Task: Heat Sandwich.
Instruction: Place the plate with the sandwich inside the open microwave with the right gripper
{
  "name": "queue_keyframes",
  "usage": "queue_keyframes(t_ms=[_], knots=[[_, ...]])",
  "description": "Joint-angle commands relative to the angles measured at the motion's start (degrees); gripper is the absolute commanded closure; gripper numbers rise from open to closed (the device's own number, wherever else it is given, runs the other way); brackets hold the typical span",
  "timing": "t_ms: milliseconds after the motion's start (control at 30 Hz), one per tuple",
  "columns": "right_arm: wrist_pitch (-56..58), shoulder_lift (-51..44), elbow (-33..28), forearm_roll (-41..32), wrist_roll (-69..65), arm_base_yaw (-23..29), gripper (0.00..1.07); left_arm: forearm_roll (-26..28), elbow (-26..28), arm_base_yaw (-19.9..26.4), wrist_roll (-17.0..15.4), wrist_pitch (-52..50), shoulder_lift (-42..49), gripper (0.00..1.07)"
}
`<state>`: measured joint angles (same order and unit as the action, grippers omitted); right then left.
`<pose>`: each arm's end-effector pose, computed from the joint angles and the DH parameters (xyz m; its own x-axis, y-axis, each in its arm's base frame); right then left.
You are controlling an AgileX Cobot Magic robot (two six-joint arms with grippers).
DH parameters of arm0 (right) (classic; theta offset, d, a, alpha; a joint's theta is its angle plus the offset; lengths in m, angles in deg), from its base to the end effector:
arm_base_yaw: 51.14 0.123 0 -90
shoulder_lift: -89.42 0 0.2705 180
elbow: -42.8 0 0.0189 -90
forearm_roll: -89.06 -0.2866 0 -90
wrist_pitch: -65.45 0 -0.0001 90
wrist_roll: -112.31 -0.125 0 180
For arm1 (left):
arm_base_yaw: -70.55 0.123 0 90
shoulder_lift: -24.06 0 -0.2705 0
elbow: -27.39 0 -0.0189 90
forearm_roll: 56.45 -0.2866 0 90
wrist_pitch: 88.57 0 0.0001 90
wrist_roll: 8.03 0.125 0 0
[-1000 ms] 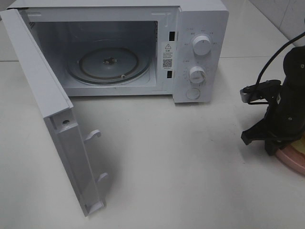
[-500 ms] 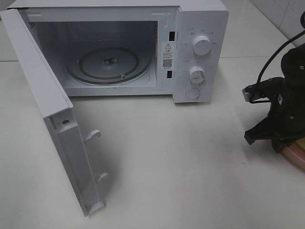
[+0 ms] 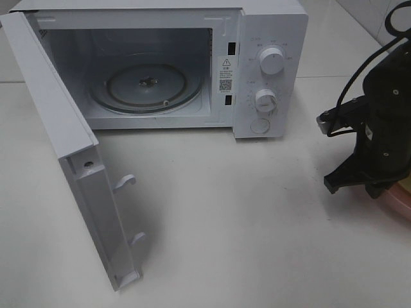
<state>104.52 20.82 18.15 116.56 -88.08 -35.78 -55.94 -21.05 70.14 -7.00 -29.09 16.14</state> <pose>0.3261 0.0518 0.0633 -0.9480 -0.2884 -0.1343 -0.2403 0.9258 -0.2920 0.0727 -0.0015 0.2802 -0.4356 0.0166 -0.9000 0.0199 0.9998 0.0088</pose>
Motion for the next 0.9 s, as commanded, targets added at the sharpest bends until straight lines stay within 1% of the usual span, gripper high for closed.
queue_keyframes(t_ms=[33, 233, 367, 900], knots=[[2.6, -1.6, -0.1, 1.9, -0.9, 0.2, 1.07, 0.1, -0.1, 0.2, -0.2, -0.2, 1.5, 0.09], [4.2, -2.8, -0.1, 1.7, -0.9, 0.2, 1.07, 0.1, -0.1, 0.2, -0.2, -0.2, 1.5, 0.09], [5.6, -4.2, -0.2, 1.8, -0.7, 1.4, 1.07, 0.1, -0.1, 0.2, -0.2, -0.2, 1.5, 0.09], [13.8, -10.3, -0.5, 1.8, 0.6, 10.4, 1.07, 0.1, -0.1, 0.2, -0.2, -0.2, 1.5, 0.09]])
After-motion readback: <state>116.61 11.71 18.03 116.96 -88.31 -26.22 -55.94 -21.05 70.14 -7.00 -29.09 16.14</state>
